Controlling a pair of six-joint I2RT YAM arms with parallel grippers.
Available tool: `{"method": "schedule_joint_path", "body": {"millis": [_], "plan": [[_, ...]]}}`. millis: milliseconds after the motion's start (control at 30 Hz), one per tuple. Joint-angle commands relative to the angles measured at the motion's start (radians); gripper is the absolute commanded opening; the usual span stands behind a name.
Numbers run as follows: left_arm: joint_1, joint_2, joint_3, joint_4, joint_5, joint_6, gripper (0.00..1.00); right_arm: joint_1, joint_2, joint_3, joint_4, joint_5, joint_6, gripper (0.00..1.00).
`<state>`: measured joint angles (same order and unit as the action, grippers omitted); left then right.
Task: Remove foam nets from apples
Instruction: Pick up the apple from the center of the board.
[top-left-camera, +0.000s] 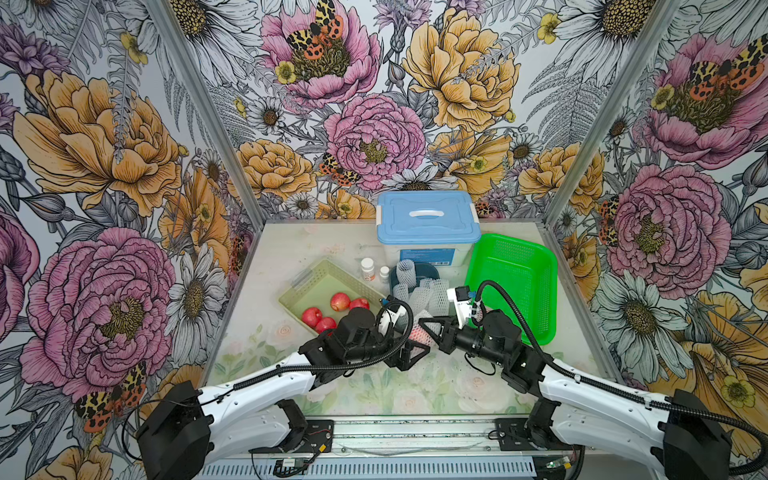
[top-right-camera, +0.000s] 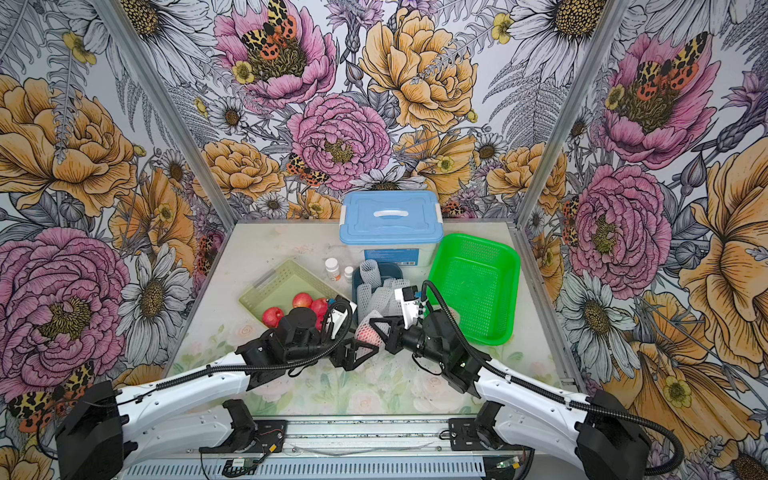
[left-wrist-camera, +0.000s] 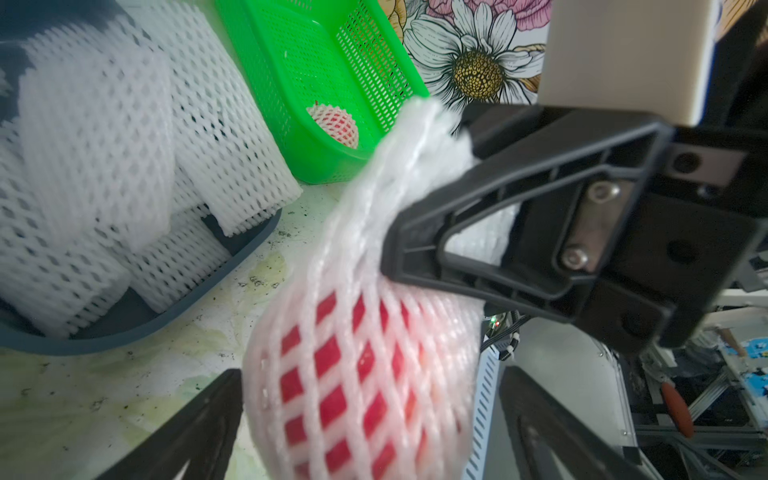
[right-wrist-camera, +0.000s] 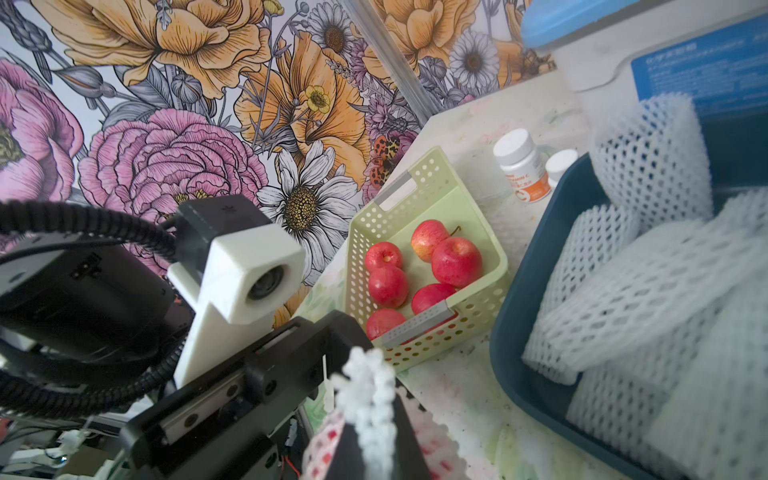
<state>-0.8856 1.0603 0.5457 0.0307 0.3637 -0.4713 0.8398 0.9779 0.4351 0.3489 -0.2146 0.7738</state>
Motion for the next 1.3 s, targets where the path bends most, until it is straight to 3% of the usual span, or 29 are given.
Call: {"method": "schedule_joint_path", "body": {"millis": [0,233,467,600,867,1267], "plan": [[0.007,-0.018,-0.008,-0.003,-0.006,0.011,0.99,-0.004,-0.019,0.007,0.029,0.022,0.004,0.00],[0.010,-0.014,-0.005,0.008,0.001,0.017,0.98,-0.011,0.007,0.013,0.096,-0.035,0.054,0.00],[0.017,0.013,0.004,0.047,0.051,0.024,0.83,-0.010,0.050,-0.012,0.225,-0.089,0.102,0.00],[0.021,0.014,0.004,0.044,0.061,0.028,0.66,-0.009,0.047,-0.011,0.213,-0.090,0.091,0.16],[0.042,0.007,0.003,0.041,0.078,0.028,0.62,0.003,0.066,0.011,0.165,-0.080,0.048,0.48],[0.053,0.018,0.019,0.031,0.101,0.036,0.62,0.054,0.123,0.046,0.178,-0.042,0.003,0.51]]}}
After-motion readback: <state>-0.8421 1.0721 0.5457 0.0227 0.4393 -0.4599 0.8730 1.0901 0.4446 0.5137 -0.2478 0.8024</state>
